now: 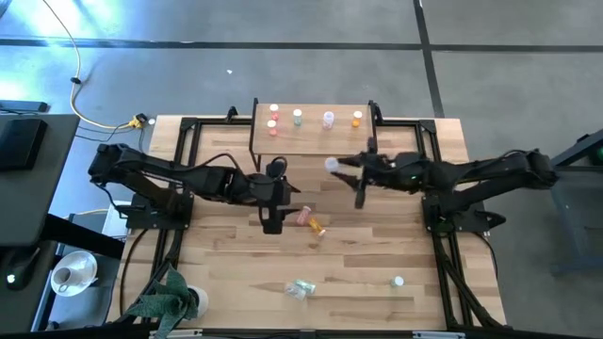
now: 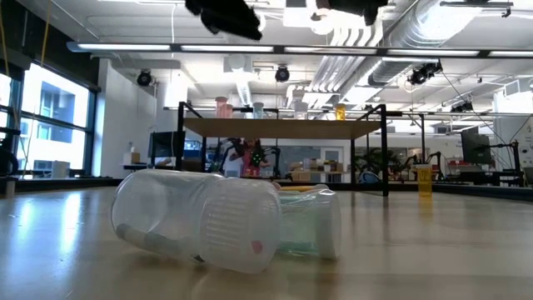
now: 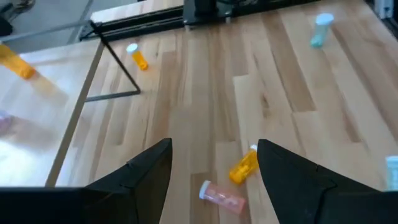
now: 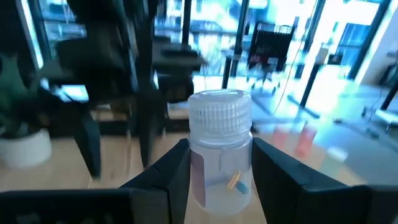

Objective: Pick and place medicine bottles onto shelf by color
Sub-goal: Put the top transparent pill bottle on the shelf aligned with the other transparent pill bottle

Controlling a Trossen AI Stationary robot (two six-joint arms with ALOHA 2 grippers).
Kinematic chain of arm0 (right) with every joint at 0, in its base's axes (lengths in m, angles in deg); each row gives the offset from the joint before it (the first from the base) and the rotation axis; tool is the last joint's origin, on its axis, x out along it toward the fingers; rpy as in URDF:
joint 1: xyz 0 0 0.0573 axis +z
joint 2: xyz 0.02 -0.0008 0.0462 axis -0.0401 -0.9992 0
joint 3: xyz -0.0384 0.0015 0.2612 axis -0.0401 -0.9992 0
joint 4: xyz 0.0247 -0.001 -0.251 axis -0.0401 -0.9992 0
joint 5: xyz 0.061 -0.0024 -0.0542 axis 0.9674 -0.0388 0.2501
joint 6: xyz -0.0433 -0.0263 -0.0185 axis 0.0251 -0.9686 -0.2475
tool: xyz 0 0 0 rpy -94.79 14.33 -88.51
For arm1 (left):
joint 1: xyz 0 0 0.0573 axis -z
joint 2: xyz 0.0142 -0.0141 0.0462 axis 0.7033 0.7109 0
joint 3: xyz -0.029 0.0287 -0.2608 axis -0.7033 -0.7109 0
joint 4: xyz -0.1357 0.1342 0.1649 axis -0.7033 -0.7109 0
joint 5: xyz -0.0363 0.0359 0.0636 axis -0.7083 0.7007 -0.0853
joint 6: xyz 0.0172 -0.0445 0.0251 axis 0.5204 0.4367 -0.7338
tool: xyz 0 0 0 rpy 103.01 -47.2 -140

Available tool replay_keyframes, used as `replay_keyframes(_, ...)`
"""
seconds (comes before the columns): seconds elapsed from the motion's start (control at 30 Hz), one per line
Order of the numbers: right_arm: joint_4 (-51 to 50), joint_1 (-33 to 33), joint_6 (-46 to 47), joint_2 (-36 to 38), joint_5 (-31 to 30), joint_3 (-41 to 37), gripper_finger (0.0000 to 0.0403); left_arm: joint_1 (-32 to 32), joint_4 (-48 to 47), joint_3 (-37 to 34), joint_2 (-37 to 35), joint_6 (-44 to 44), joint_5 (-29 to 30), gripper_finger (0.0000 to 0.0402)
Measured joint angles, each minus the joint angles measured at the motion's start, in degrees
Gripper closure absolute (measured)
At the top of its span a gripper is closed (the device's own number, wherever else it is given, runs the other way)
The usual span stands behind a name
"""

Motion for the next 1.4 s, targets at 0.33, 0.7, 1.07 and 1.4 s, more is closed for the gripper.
replay_keyframes(0.33, 2.3, -2.9, -4.3, 9.3, -1.6, 0.0, 0.0265, -4.3, 21.9, -11.7, 0.0, 2.4, -16.5, 0.0179)
replay_keyframes(0.7, 12.1, -7.0, -1.5, 9.2, -5.9, -11.2, 0.0265, -5.5, 25.7, -13.0, -0.1, 2.4, -16.5, 0.0179)
replay_keyframes(1.07, 28.1, -8.1, 4.5, 0.8, -7.9, -21.8, 0.0265, -7.6, 25.2, -13.0, -5.3, 1.4, -16.4, 0.0179)
replay_keyframes(1.4, 38.6, -9.5, 4.9, -14.8, -11.2, -16.8, 0.0265, -12.1, 34.6, -19.8, -7.3, 3.9, -21.3, 0.0179)
